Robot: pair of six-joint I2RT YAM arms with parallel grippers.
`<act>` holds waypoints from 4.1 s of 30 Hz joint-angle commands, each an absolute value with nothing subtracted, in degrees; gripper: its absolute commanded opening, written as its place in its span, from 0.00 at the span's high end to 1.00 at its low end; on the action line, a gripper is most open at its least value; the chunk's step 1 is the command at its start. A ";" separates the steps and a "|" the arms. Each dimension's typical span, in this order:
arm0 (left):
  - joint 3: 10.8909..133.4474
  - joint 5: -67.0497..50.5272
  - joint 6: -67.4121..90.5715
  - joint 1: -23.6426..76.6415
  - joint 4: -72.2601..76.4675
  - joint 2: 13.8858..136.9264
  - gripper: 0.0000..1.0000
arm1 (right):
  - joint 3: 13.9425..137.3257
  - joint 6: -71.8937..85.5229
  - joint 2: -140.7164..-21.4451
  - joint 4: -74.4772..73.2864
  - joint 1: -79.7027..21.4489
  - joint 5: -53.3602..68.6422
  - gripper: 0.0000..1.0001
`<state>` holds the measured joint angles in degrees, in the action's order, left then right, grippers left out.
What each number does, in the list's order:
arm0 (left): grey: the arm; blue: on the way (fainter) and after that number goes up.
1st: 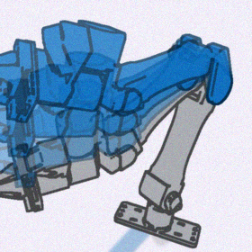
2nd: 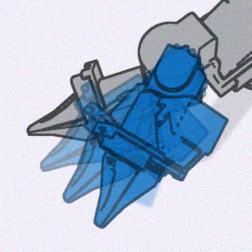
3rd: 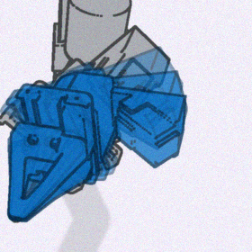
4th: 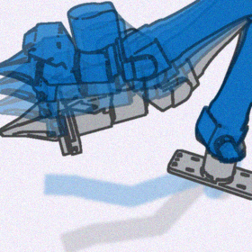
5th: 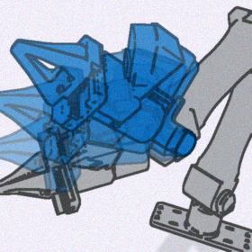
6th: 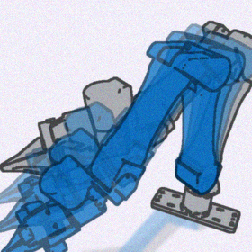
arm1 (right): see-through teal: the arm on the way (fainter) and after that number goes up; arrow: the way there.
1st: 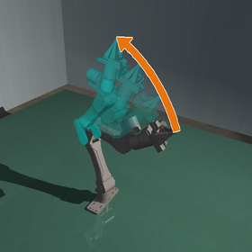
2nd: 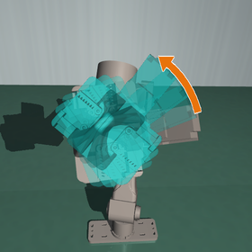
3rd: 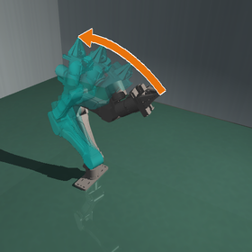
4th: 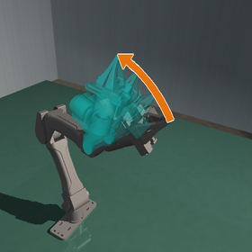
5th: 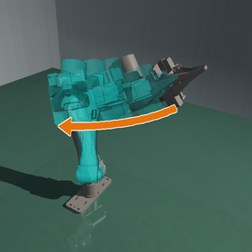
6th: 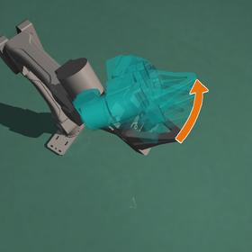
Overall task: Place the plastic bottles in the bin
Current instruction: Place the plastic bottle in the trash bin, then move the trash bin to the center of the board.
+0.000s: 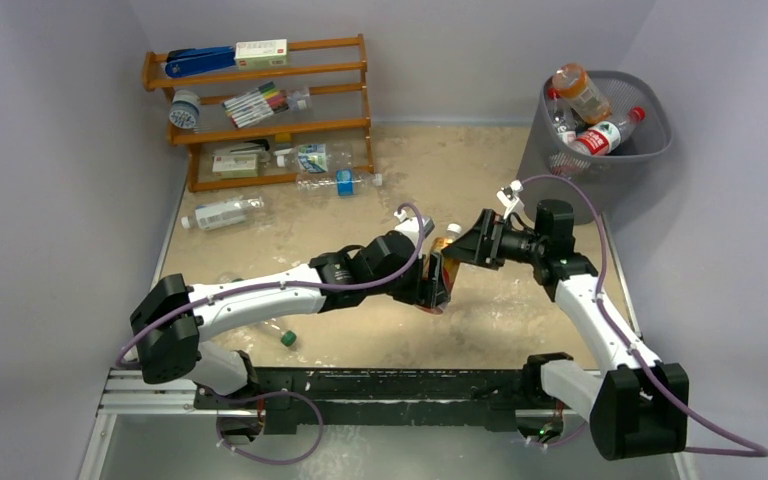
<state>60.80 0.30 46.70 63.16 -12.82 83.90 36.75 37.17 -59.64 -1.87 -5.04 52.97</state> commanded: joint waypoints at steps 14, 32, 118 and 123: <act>63.95 1.59 45.08 65.19 -10.10 84.24 0.56 | 37.88 40.11 -61.52 3.54 -9.07 50.95 0.18; 62.08 8.41 42.52 65.81 -15.26 75.90 0.34 | 46.80 36.70 -62.93 -4.12 -10.03 47.47 0.48; 54.60 14.69 46.17 65.83 -21.93 61.21 0.23 | 122.99 8.48 -96.66 -33.30 13.03 20.34 0.16; 53.97 14.77 46.49 65.79 -21.39 60.91 0.23 | 123.66 6.63 -99.67 -35.47 10.15 16.18 0.23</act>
<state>54.43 14.72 45.60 65.69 -24.32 62.28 123.00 9.98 -99.35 -34.48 11.79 19.77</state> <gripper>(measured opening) 0.763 0.796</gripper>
